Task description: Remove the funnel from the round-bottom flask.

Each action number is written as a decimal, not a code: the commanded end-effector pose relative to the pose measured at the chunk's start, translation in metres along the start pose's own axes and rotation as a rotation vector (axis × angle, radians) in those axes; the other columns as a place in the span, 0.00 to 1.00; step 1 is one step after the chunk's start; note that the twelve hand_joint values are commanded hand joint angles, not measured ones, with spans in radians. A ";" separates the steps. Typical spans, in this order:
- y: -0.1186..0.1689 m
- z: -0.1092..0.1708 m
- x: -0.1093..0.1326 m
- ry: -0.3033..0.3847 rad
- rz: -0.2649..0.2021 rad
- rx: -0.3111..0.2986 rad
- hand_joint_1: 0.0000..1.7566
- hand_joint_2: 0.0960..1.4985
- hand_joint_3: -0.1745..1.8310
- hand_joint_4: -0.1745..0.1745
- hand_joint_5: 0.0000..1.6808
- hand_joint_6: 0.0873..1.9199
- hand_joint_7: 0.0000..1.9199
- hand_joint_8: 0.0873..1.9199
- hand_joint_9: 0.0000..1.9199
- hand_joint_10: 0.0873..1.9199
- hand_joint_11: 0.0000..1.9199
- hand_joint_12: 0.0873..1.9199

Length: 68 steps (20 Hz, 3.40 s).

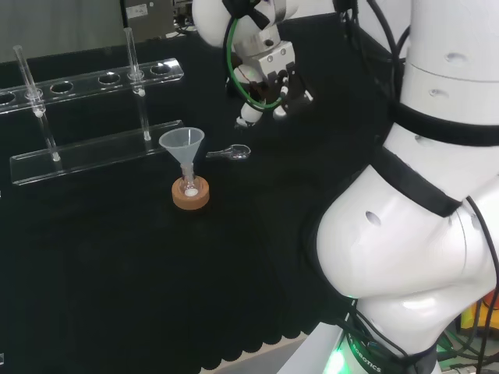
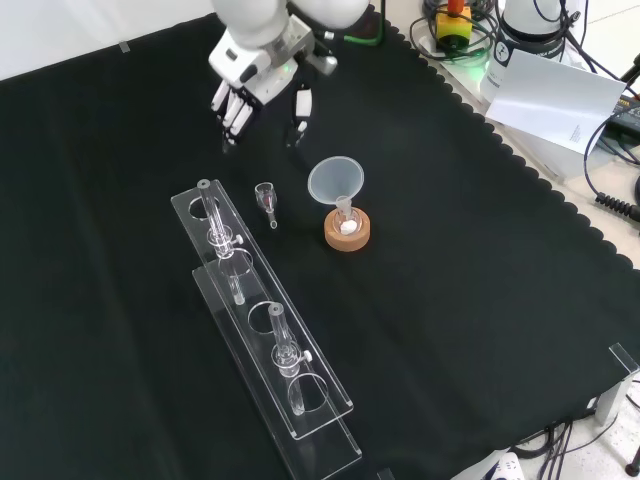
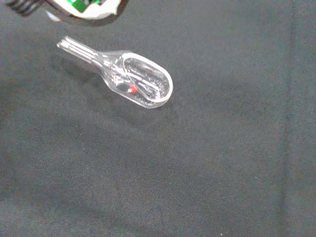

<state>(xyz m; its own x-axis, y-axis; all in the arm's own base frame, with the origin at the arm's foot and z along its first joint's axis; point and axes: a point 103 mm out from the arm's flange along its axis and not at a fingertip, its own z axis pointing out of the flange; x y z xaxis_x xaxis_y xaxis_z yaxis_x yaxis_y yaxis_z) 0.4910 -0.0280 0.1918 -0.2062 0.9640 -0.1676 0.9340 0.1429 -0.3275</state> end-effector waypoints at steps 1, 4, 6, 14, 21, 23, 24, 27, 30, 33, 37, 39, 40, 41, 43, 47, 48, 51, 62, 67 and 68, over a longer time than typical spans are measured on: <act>-0.043 -0.024 0.004 0.017 0.015 -0.039 0.46 0.43 0.34 0.38 0.25 0.08 0.24 0.34 0.46 0.00 0.23 0.65; -0.054 -0.034 0.008 0.034 0.008 -0.023 0.46 0.43 0.34 0.38 0.25 0.08 0.24 0.34 0.48 0.00 0.24 0.65; -0.061 -0.040 0.012 0.040 -0.004 -0.012 0.43 0.43 0.33 0.37 0.22 0.06 0.22 0.33 0.45 0.00 0.23 0.65; -0.080 -0.065 0.040 0.044 -0.074 0.005 0.40 0.43 0.32 0.36 0.18 0.01 0.18 0.33 0.41 0.00 0.20 0.66; -0.079 -0.071 0.068 0.047 -0.148 0.088 0.37 0.41 0.31 0.35 0.16 0.00 0.17 0.33 0.41 0.00 0.21 0.67; -0.076 -0.071 0.077 0.043 -0.165 0.105 0.36 0.41 0.30 0.33 0.15 0.00 0.16 0.33 0.41 0.00 0.21 0.67; -0.074 -0.071 0.081 0.042 -0.173 0.109 0.36 0.41 0.30 0.32 0.15 0.00 0.16 0.33 0.41 0.00 0.21 0.67; -0.070 -0.071 0.092 0.040 -0.189 0.123 0.36 0.41 0.30 0.28 0.14 0.00 0.14 0.32 0.41 0.00 0.21 0.67; -0.064 -0.070 0.103 0.036 -0.208 0.135 0.35 0.41 0.29 0.26 0.13 0.00 0.12 0.32 0.41 0.00 0.21 0.67; -0.060 -0.068 0.112 0.032 -0.225 0.143 0.35 0.41 0.29 0.25 0.13 0.00 0.11 0.31 0.40 0.00 0.21 0.67; -0.053 -0.066 0.119 0.029 -0.238 0.170 0.35 0.41 0.29 0.24 0.12 0.00 0.10 0.31 0.40 0.00 0.21 0.67; -0.051 -0.064 0.121 0.029 -0.244 0.181 0.35 0.41 0.28 0.24 0.12 0.00 0.09 0.32 0.39 0.00 0.21 0.67; -0.050 -0.062 0.122 0.031 -0.246 0.184 0.35 0.41 0.28 0.25 0.12 0.00 0.08 0.32 0.39 0.00 0.21 0.67; -0.048 -0.061 0.122 0.031 -0.247 0.189 0.35 0.41 0.27 0.25 0.12 0.00 0.08 0.32 0.39 0.00 0.21 0.68; -0.046 -0.058 0.123 0.038 -0.251 0.195 0.35 0.41 0.27 0.25 0.12 0.00 0.08 0.32 0.38 0.00 0.22 0.68; -0.041 -0.053 0.124 0.048 -0.257 0.206 0.34 0.41 0.26 0.26 0.11 0.00 0.04 0.32 0.34 0.00 0.21 0.68; -0.039 -0.052 0.124 0.044 -0.258 0.206 0.34 0.42 0.25 0.26 0.10 0.00 0.03 0.32 0.32 0.00 0.20 0.69; -0.036 -0.049 0.125 0.036 -0.262 0.207 0.34 0.42 0.24 0.27 0.10 0.00 0.00 0.32 0.30 0.00 0.19 0.69; -0.026 -0.036 0.119 0.012 -0.262 0.196 0.34 0.43 0.22 0.29 0.08 0.00 0.00 0.21 0.23 0.00 0.15 0.71; -0.020 -0.031 0.118 0.016 -0.270 0.207 0.34 0.44 0.22 0.29 0.08 0.00 0.00 0.19 0.23 0.00 0.14 0.72; -0.019 -0.030 0.119 0.017 -0.272 0.210 0.34 0.44 0.21 0.29 0.08 0.00 0.00 0.20 0.23 0.00 0.14 0.72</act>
<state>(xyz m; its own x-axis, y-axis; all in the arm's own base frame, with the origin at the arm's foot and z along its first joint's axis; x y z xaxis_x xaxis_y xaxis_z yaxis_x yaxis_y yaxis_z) 0.4547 0.0910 0.2108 -0.4280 0.9030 -0.0385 0.7722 0.3432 -0.5348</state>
